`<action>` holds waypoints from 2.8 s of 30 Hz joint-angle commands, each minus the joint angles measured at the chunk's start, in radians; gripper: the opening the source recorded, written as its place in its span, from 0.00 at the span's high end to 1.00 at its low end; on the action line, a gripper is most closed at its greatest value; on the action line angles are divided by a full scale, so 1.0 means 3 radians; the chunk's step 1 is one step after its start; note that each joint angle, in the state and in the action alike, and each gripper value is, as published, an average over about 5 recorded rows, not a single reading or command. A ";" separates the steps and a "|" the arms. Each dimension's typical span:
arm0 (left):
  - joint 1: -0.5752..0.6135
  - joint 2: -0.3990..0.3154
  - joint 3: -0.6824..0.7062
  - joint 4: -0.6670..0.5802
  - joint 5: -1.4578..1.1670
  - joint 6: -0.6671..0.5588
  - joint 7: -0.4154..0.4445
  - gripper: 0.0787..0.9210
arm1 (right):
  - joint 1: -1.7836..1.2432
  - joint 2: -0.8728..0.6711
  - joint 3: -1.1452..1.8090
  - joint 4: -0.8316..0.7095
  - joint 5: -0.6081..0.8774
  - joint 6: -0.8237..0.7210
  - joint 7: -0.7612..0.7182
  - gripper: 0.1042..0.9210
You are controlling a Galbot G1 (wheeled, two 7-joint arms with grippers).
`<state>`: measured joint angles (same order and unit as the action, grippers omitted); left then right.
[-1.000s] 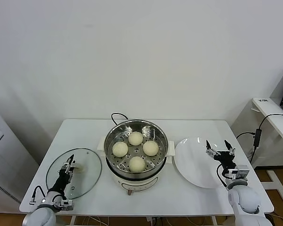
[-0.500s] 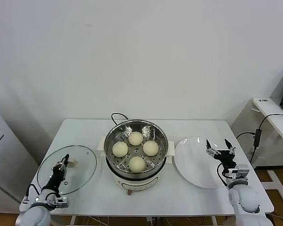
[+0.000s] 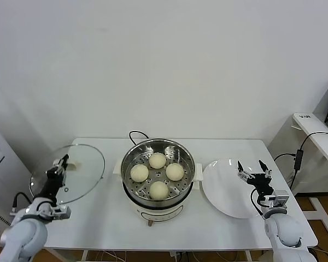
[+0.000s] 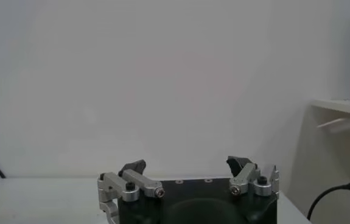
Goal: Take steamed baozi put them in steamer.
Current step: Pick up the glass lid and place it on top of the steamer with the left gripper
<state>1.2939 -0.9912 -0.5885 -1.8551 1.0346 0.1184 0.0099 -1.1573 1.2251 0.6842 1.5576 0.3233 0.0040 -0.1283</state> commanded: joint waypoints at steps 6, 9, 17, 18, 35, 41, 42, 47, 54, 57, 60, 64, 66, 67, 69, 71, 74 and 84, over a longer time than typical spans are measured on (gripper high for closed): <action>-0.0642 0.0388 0.1228 -0.0923 0.0026 0.1815 0.0808 0.96 | -0.0011 -0.0021 0.0023 0.0032 -0.0091 -0.0057 0.0031 0.12; -0.0805 0.0290 0.1504 -0.0940 0.0186 0.2024 0.0899 0.96 | -0.0017 -0.0043 0.0018 0.0067 -0.0106 -0.0110 0.0104 0.12; -0.1206 -0.0030 0.2045 -0.0849 0.0674 0.2164 0.1050 0.96 | -0.0034 -0.0078 0.0019 0.0080 -0.0111 -0.0116 0.0252 0.12; -0.1256 -0.0075 0.2103 -0.0821 0.0716 0.2177 0.1063 0.96 | -0.0035 -0.0080 0.0020 0.0081 -0.0105 -0.0121 0.0249 0.12; -0.1517 -0.0812 0.2643 -0.0352 0.1359 0.2223 0.1207 0.96 | -0.0073 -0.0026 0.0035 0.0050 -0.0025 -0.0115 0.0254 0.12; -0.1566 -0.0917 0.2647 -0.0206 0.1408 0.2223 0.1217 0.96 | -0.0079 -0.0012 0.0037 0.0032 -0.0021 -0.0114 0.0248 0.12; -0.1565 -0.0944 0.2651 -0.0181 0.1421 0.2223 0.1217 0.96 | -0.0077 -0.0007 0.0036 0.0029 -0.0021 -0.0115 0.0248 0.12; -0.1530 -0.1115 0.2657 -0.0026 0.1537 0.2223 0.1213 0.96 | -0.0068 0.0002 0.0028 0.0028 -0.0013 -0.0130 0.0247 0.12; -0.1448 -0.1322 0.2647 0.0067 0.1725 0.2223 0.1223 0.96 | -0.0072 -0.0017 0.0032 0.0011 0.0018 -0.0134 0.0231 0.12; -0.1406 -0.1373 0.2621 0.0065 0.1774 0.2223 0.1226 0.96 | -0.0079 -0.0023 0.0034 0.0006 0.0034 -0.0132 0.0209 0.12; -0.1362 -0.1412 0.2591 0.0045 0.1811 0.2223 0.1226 0.96 | -0.0080 -0.0022 0.0034 0.0001 0.0040 -0.0131 0.0195 0.12; -0.1303 -0.1446 0.2568 0.0031 0.1842 0.2223 0.1214 0.96 | -0.0074 -0.0010 0.0031 -0.0010 0.0042 -0.0131 0.0191 0.12; -0.1277 -0.1453 0.2567 0.0026 0.1854 0.2223 0.1208 0.96 | -0.0073 -0.0007 0.0030 -0.0012 0.0046 -0.0132 0.0191 0.12; -0.1265 -0.1457 0.2568 0.0025 0.1858 0.2223 0.1205 0.96 | -0.0074 -0.0007 0.0030 -0.0011 0.0050 -0.0133 0.0190 0.12; -0.1248 -0.1466 0.2568 0.0026 0.1864 0.2223 0.1200 0.96 | -0.0075 -0.0009 0.0030 -0.0008 0.0061 -0.0135 0.0190 0.12; -0.1237 -0.1474 0.2570 0.0028 0.1870 0.2223 0.1195 0.96 | -0.0078 -0.0012 0.0033 -0.0004 0.0073 -0.0137 0.0189 0.12; -0.1222 -0.1485 0.2581 0.0030 0.1883 0.2223 0.1190 0.96 | -0.0084 -0.0016 0.0040 -0.0001 0.0087 -0.0138 0.0187 0.12; -0.1160 -0.1537 0.2592 0.0061 0.1926 0.2208 0.1183 0.96 | -0.0095 -0.0021 0.0052 0.0014 0.0115 -0.0143 0.0180 0.12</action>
<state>0.9359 -1.4386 0.1880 -1.8425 1.6017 0.7364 0.3663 -1.1861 1.2188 0.6988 1.5601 0.3547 -0.0380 -0.0735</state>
